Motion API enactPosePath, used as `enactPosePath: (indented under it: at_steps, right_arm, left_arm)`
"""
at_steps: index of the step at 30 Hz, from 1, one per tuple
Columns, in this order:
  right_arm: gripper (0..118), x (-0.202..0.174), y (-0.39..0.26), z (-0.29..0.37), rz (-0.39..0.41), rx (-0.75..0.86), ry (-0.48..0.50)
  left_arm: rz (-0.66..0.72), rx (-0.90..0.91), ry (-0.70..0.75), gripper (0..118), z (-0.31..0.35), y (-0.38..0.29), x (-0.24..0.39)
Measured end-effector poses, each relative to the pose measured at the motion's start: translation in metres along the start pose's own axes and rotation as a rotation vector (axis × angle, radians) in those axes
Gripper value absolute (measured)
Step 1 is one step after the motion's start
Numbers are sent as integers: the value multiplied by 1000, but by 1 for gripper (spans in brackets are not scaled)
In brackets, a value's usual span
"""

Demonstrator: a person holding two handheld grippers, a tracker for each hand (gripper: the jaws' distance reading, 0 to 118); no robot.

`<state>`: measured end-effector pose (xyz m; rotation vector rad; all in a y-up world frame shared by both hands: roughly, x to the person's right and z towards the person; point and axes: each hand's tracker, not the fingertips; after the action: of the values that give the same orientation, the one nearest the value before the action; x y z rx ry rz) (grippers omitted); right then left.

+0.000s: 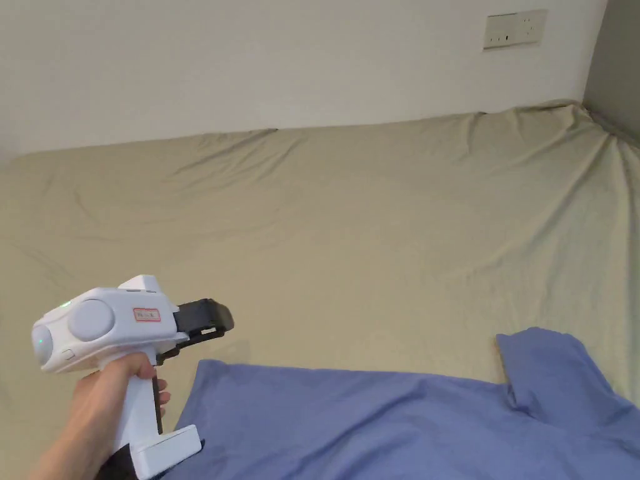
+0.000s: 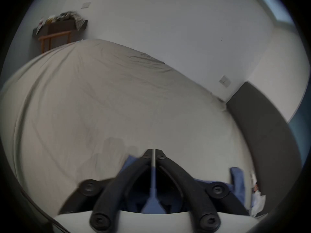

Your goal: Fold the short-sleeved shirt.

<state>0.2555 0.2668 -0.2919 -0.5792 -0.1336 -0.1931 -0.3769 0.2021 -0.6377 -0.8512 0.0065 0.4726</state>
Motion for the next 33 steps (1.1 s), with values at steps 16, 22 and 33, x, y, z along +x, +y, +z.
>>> enactPosePath:
  at_steps: [16,22,33]
  right_arm:
    - [0,-2,-9,-30,21,-57,9]
    - [0,-11,10,-76,24,-45,89]
    - [100,-50,74,-283,154,-335,135]
  left_arm:
    - [-389,-174,142,3,-34,-40,26]
    - [-447,-127,108,3,-6,-45,35]
    - [-374,-56,64,3,36,-38,22]
